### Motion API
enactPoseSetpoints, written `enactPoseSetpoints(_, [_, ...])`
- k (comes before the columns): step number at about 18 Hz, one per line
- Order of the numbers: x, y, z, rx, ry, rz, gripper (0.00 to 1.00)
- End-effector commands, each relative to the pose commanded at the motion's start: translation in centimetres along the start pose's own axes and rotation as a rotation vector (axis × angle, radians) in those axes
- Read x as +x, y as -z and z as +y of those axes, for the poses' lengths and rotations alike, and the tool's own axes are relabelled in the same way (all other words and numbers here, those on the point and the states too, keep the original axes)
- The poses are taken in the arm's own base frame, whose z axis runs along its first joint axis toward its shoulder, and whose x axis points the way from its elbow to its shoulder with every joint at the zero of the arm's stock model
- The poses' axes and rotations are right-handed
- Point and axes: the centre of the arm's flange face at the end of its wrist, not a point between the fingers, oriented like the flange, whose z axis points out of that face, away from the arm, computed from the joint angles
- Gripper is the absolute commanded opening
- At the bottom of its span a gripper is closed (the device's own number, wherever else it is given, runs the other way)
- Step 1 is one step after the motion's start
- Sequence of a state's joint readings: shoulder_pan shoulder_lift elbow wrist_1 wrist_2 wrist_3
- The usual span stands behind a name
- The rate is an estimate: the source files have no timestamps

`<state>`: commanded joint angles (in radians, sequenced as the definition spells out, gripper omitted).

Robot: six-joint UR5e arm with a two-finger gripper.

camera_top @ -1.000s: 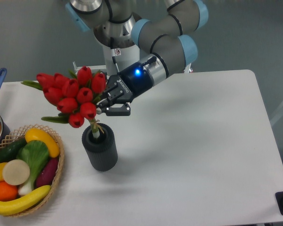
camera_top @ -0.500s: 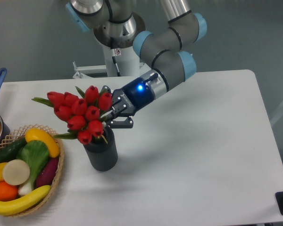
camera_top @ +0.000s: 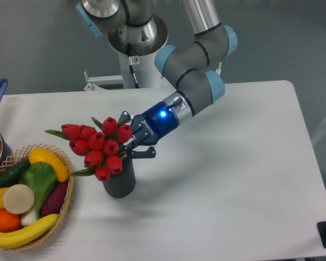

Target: Insert the flowers into the vase

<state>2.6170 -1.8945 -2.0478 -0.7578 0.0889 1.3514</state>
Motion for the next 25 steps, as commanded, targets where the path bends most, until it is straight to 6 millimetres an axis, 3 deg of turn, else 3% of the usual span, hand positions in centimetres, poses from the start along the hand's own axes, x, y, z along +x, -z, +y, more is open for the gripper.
enactPoseSetpoints(4, [0.4,-0.1,1.1,-0.005,-0.028,0.001,0.27])
enactPoseSetpoints(8, [0.4,-0.1,1.1,-0.005,-0.032,0.001,0.44])
enactPoseSetpoints(11, [0.2,-0.1,1.1,-0.006,-0.072,0.001,0.93])
enactPoseSetpoints(14, [0.2,0.0,1.2,-0.006,-0.08,0.0,1.0])
enactPoseSetpoints(20, [0.0,1.0,1.1,-0.064,-0.158,-0.028,1.0])
enactPoseSetpoints(25, [-0.1,4.0,-0.2,-0.183,-0.296,-0.095,1.0])
